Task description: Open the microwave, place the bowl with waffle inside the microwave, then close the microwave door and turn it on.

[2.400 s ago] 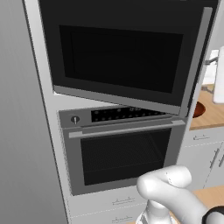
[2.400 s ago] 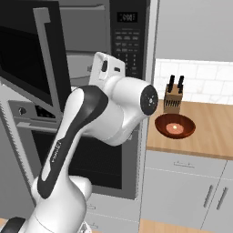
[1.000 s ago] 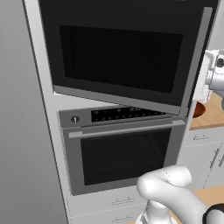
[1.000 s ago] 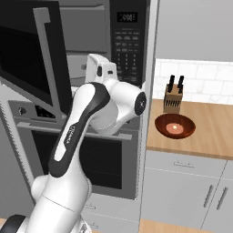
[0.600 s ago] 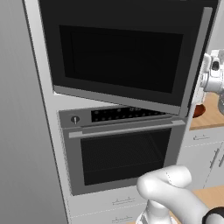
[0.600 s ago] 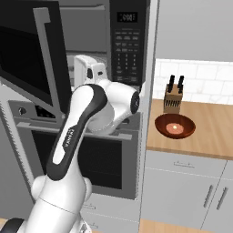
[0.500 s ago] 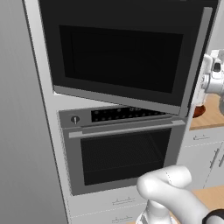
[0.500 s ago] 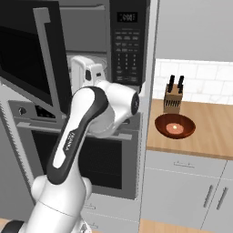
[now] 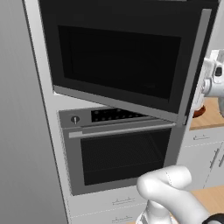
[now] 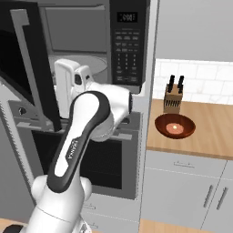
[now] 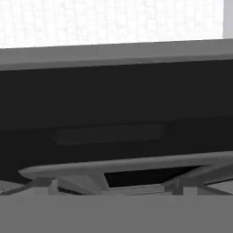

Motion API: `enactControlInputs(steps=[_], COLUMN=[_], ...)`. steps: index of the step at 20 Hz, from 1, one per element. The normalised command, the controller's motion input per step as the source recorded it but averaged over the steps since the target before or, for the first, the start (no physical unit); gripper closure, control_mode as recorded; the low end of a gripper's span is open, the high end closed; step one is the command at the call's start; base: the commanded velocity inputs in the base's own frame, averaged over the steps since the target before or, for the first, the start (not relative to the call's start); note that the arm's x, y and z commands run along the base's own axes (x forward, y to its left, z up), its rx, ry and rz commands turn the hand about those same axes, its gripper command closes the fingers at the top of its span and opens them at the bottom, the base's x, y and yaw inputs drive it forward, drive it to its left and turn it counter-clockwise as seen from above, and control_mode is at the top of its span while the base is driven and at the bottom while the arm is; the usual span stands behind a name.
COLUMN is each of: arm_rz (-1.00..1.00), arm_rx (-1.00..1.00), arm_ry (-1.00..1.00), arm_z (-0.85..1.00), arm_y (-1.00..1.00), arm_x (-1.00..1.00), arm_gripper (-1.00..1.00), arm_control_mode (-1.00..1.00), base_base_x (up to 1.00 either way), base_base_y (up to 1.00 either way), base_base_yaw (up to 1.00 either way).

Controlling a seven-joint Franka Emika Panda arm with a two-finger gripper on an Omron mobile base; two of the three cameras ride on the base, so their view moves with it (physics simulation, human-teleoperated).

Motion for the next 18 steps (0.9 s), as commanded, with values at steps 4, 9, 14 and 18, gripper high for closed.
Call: enactControlInputs(steps=[4, 9, 14, 18], arm_rz=[0.21, 0.21, 0.21, 0.19], arm_rx=[0.00, 0.00, 0.00, 0.00], arm_ry=[-0.06, -0.07, -0.08, -0.12], arm_z=[0.01, 0.00, 0.00, 0.00], arm_y=[0.49, 0.56, 0.62, 0.64], arm_x=[-0.10, -0.16, -0.30, -0.46], arm_gripper=[-1.00, -1.00, -1.00, -1.00], arm_control_mode=[-1.00, -1.00, -1.00, -1.00], base_base_x=[0.00, 0.00, 0.00, 0.00], base_base_y=[0.00, 0.00, 0.00, 0.00], base_base_yaw=[0.00, 0.00, 0.00, 0.00])
